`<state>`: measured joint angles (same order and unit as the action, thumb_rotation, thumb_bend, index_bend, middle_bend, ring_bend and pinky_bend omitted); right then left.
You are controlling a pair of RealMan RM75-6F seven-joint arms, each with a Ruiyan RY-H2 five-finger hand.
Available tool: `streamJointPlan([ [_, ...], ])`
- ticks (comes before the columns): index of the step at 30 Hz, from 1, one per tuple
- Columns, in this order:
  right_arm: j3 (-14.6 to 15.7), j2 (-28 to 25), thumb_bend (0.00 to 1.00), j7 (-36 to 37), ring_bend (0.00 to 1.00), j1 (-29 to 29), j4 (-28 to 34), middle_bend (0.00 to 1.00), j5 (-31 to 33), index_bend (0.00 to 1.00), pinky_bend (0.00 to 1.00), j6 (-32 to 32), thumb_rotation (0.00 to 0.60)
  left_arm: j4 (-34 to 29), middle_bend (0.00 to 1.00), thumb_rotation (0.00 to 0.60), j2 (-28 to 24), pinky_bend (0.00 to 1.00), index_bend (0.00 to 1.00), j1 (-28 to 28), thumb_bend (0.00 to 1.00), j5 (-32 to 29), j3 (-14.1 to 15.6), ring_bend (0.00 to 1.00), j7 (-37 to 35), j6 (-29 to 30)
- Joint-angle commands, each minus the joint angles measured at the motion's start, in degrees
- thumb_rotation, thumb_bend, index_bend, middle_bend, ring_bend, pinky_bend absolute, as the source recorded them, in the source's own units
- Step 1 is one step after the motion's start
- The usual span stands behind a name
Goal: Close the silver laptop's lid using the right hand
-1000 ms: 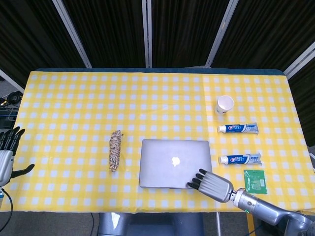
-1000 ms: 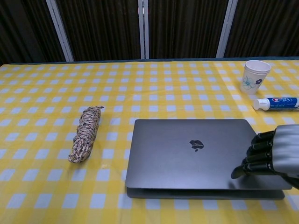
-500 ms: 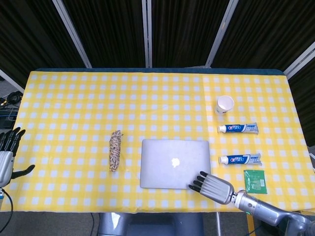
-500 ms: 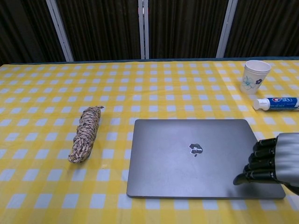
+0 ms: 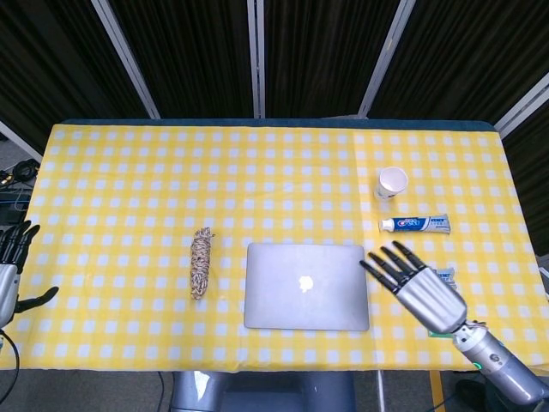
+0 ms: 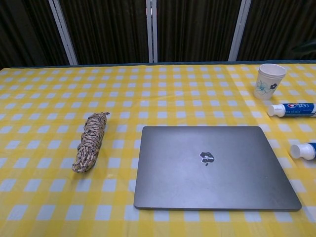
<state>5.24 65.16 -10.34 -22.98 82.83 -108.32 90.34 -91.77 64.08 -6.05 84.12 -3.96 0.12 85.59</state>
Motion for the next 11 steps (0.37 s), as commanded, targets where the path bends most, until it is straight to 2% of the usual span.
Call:
streamJointPlan([
  [1,-2.8,-1.6,0.00,2.2,0.00,7.5,2.5,0.00,11.0,0.00,0.00,3.4,0.600,0.0,0.00,0.600,0.0,0.00,0.00,0.2,0.00,0.4,0.1,0.00,-0.3,0.4],
  [5,-2.7,0.1,0.00,3.8,0.00,11.1,3.4,0.00,17.0,0.00,0.00,2.1,0.600,-0.1,0.00,0.600,-0.1,0.00,0.00,0.5,0.00,1.5,0.3,0.00,-0.4,1.4],
  [11,-3.5,2.6,0.00,3.4,0.00,13.6,2.3,0.00,21.0,0.00,0.00,0.6,0.600,-0.1,0.00,0.600,-0.3,0.00,0.00,0.8,0.00,1.7,0.6,0.00,-1.0,1.5],
])
